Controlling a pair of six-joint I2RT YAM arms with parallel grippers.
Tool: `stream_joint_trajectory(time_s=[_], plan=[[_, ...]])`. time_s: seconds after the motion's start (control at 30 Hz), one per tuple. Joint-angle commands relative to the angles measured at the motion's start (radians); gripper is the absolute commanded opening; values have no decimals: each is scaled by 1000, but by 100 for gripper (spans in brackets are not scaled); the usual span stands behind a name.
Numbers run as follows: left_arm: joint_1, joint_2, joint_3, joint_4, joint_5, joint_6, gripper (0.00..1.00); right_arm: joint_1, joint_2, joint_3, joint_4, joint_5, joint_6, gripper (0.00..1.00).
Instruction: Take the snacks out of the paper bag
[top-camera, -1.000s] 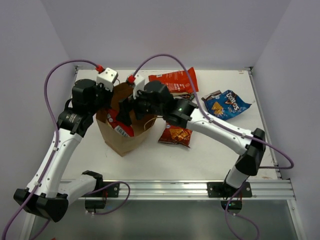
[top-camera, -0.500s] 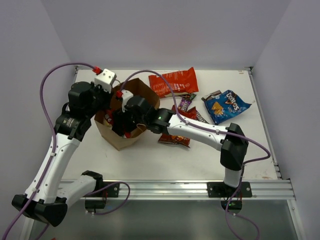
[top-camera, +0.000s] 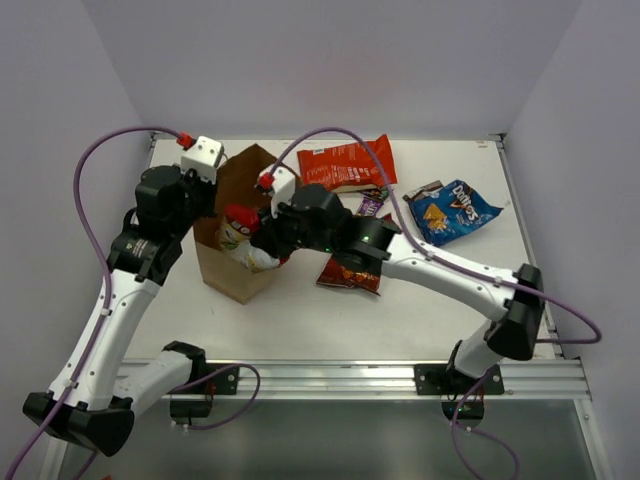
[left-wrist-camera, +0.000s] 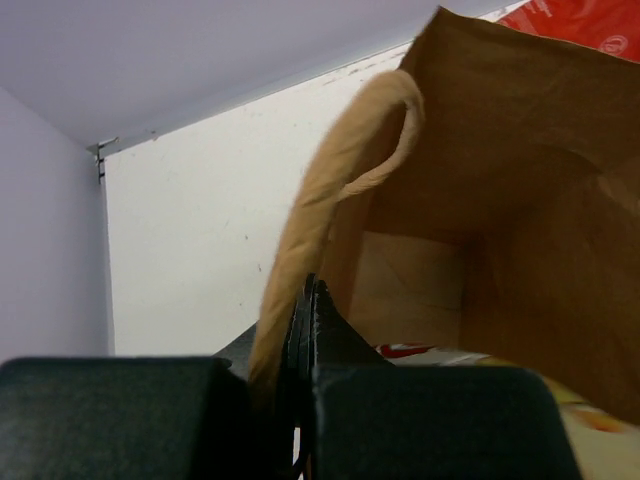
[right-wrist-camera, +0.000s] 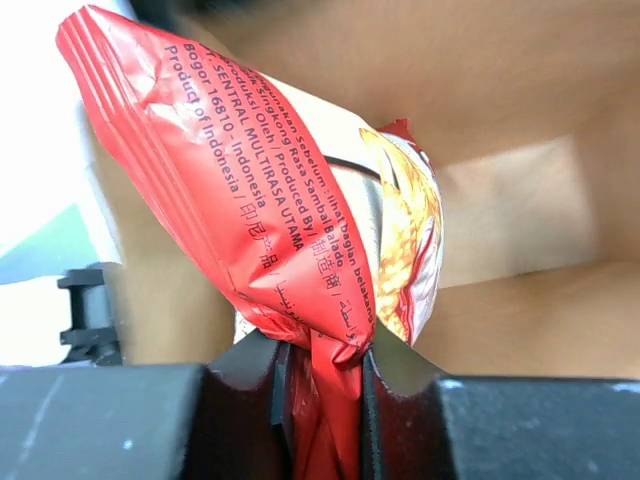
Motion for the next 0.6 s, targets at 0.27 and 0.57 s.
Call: stream_joint_trajectory(time_s=[0.27,0.57], plan=[[-2,46,19,20,-158,-55,0,-77,-416,28,21,38,-197,0],[27,158,81,-78,-270,-169,0,-373,-474,63,118,138,-365,0]])
